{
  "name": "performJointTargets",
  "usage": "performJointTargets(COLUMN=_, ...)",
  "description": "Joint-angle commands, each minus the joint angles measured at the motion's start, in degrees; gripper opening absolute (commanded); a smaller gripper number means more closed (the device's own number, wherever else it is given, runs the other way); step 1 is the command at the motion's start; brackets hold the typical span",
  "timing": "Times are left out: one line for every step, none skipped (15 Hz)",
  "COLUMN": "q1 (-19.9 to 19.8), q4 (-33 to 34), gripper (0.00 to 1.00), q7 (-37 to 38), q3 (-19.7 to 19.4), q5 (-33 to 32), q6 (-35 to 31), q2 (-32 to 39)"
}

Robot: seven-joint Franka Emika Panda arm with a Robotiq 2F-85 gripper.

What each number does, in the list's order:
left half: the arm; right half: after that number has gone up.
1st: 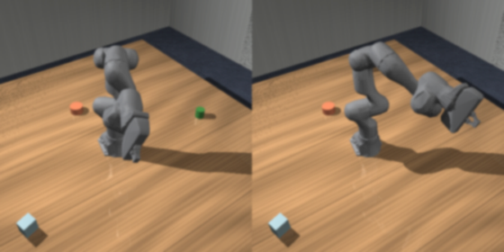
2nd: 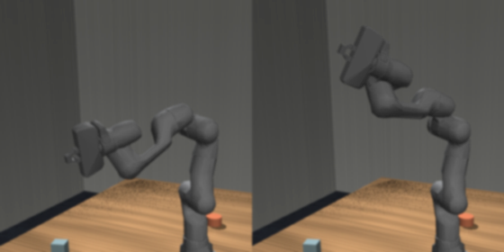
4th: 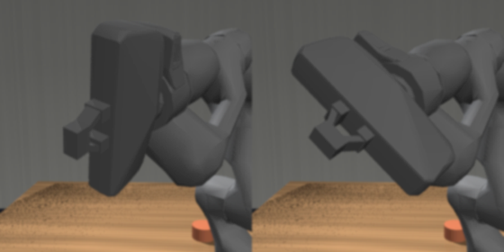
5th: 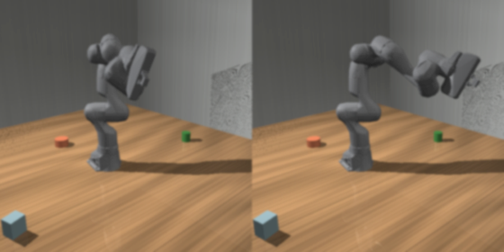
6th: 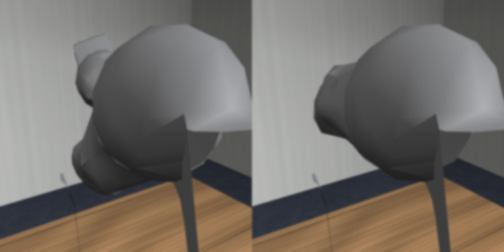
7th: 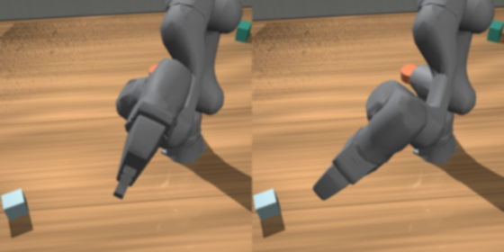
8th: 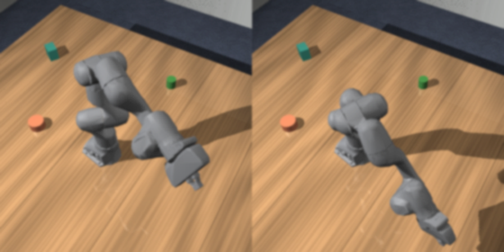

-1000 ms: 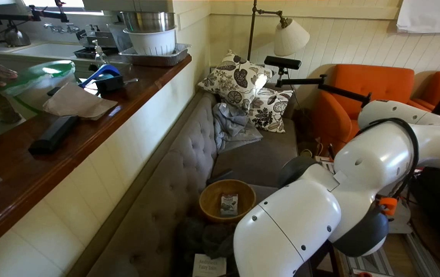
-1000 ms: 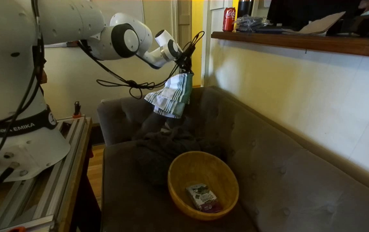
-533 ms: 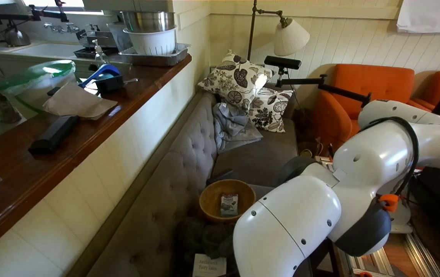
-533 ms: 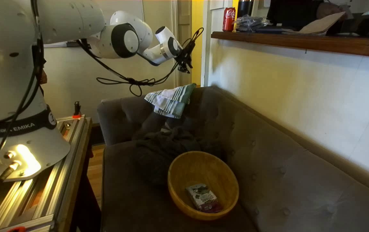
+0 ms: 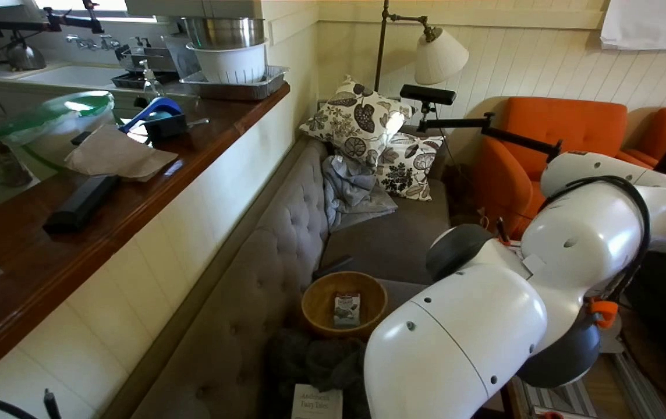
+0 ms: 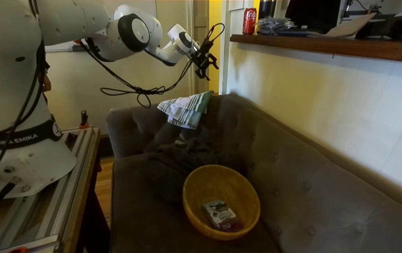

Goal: Move the white and green towel to the left armrest of the sofa.

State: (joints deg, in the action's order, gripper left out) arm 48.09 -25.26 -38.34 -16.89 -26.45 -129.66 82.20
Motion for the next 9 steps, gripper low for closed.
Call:
performJointTargets(q1=3.32, q4=-1.94, gripper=1.00, q7=6.06, q3=0.20, q5=-0.83, q6=13.95, q2=-3.42)
performJointTargets(q1=4.08, q4=-1.70, gripper=1.00, q7=8.67, q3=-0.20, q5=-1.19, q6=17.73, q2=-3.80)
performJointTargets(q1=4.82, q4=-1.39, gripper=1.00, q7=11.42, q3=-0.55, q5=-1.54, q6=21.24, q2=-4.34)
performJointTargets(q1=5.40, q4=-1.29, gripper=1.00, q7=13.92, q3=-0.54, q5=-1.60, q6=24.47, q2=-4.88)
performJointTargets(q1=5.75, q4=-1.21, gripper=1.00, q7=16.30, q3=-0.41, q5=-1.43, q6=27.49, q2=-5.34)
performJointTargets(q1=4.55, q4=-0.57, gripper=1.00, q7=12.46, q3=1.08, q5=-1.34, q6=23.05, q2=-3.98)
performJointTargets(q1=4.95, q4=-0.53, gripper=1.00, q7=14.06, q3=1.07, q5=-1.32, q6=25.21, q2=-4.45)
performJointTargets(q1=5.15, q4=-0.52, gripper=1.00, q7=14.84, q3=1.07, q5=-1.31, q6=26.20, q2=-4.76)
performJointTargets(q1=5.18, q4=-0.51, gripper=1.00, q7=15.22, q3=1.07, q5=-1.31, q6=26.56, q2=-4.91)
